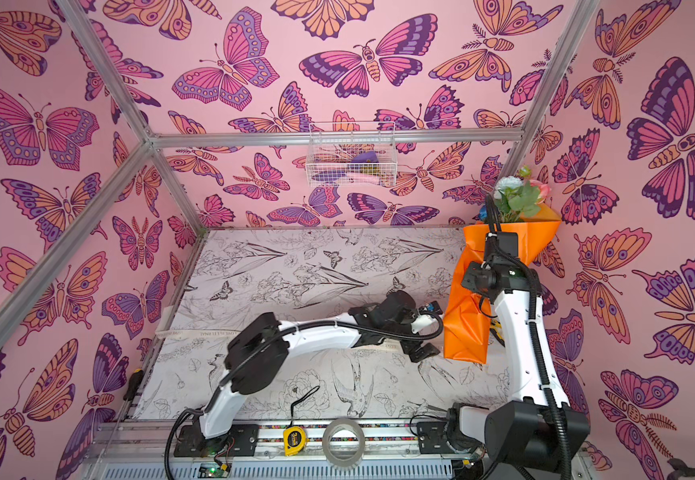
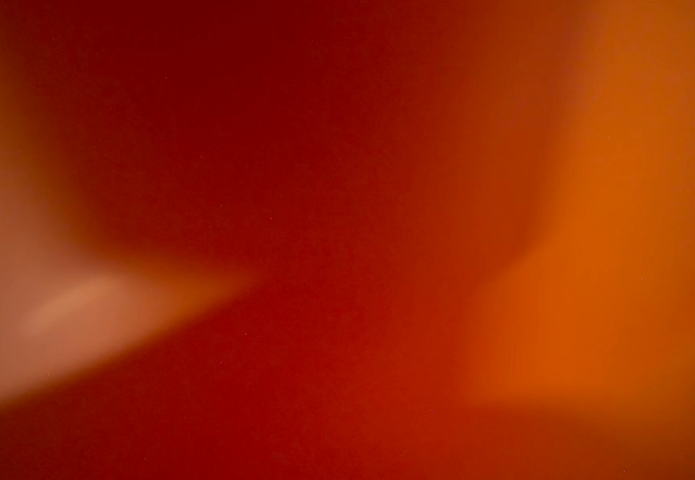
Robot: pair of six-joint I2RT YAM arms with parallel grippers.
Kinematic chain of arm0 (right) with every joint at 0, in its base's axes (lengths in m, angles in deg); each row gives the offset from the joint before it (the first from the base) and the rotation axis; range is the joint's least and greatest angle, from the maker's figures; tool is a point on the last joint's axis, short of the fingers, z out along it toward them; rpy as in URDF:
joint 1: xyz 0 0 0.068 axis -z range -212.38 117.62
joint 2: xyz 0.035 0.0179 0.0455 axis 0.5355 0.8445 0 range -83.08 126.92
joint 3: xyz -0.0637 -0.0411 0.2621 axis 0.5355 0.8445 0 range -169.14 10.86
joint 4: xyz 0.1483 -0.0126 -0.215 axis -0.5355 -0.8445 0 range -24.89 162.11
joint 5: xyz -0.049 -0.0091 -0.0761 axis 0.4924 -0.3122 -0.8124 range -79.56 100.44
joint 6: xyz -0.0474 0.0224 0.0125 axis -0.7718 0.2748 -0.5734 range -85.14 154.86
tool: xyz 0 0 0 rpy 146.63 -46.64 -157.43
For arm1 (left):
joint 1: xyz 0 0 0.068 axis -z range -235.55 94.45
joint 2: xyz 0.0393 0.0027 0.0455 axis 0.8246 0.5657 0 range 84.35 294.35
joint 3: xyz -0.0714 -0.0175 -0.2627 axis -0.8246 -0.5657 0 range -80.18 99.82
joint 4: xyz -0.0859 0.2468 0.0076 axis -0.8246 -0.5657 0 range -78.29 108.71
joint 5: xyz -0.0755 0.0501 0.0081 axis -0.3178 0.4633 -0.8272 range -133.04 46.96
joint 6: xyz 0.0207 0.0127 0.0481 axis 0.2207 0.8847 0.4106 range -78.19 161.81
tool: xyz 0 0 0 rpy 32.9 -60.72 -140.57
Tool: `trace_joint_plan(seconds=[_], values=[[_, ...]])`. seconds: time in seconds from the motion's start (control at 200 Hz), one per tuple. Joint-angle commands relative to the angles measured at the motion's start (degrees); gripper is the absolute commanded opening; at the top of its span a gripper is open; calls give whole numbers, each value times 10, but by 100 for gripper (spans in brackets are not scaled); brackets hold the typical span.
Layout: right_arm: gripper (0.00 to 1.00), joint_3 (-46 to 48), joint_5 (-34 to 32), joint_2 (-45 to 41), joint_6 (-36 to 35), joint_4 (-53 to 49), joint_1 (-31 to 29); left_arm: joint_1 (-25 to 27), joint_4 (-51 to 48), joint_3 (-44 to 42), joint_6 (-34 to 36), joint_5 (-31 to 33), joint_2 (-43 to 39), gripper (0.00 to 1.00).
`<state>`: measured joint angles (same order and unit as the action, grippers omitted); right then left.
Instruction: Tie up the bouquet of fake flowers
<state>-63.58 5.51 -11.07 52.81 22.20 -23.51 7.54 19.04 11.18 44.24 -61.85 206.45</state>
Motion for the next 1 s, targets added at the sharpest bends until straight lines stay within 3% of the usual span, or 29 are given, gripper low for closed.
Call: trace_joint_plan(seconds=[0.0,0.145,0.24,0.35,0.471,0.666,0.996], values=[[0,4,53,-9,9,22,-11,-14,63,-100,-13,7,-124,99],[0,25,70,-41,35,29,-43,-41,76,-267,-56,63,-259,100],[0,43,76,-63,53,35,-71,-69,62,-349,-99,104,-326,91],[0,55,63,-81,70,32,-109,-110,-3,-389,-158,102,-363,76],[0,67,35,-91,87,27,-163,-117,-85,-387,-206,108,-352,58],[0,106,0,-109,123,30,-245,-120,-140,-410,-298,106,-310,43],[0,137,-16,-101,148,43,-295,-138,-151,-392,-319,94,-224,31]])
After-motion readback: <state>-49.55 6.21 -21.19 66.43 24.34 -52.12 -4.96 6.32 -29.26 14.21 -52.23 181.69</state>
